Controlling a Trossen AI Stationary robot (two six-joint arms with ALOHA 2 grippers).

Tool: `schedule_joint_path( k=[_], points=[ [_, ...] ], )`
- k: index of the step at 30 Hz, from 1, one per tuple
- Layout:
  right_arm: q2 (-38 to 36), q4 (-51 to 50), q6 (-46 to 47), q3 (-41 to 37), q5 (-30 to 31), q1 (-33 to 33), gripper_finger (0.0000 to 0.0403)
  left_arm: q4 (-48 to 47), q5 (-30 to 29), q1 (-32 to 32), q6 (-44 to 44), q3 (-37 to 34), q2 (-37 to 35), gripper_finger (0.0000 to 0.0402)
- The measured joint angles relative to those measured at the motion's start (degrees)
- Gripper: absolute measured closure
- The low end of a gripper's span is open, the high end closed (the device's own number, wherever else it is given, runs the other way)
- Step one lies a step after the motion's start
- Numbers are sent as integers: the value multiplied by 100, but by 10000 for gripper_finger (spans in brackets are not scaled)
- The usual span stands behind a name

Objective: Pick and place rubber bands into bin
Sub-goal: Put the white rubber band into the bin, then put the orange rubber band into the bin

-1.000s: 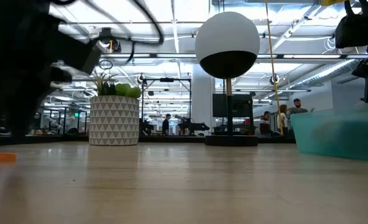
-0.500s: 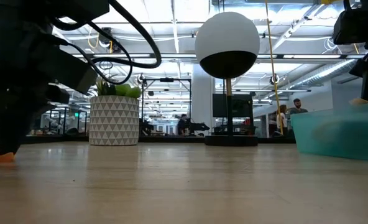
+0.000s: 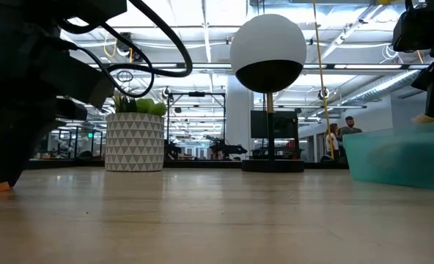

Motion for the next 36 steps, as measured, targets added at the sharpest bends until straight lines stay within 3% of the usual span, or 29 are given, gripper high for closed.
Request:
schedule_joint_path(
  k=[14,26,36],
  points=[
    [0,126,0,0,-17,0,234,-2,-217,-2,187,-4,0,392],
    [-209,120,-95,6,-20,0,234,-174,65,52,218,293,-148,396],
    [-611,25,-295,245,-17,0,234,1176,146,308,258,434,-668,398]
  ],
)
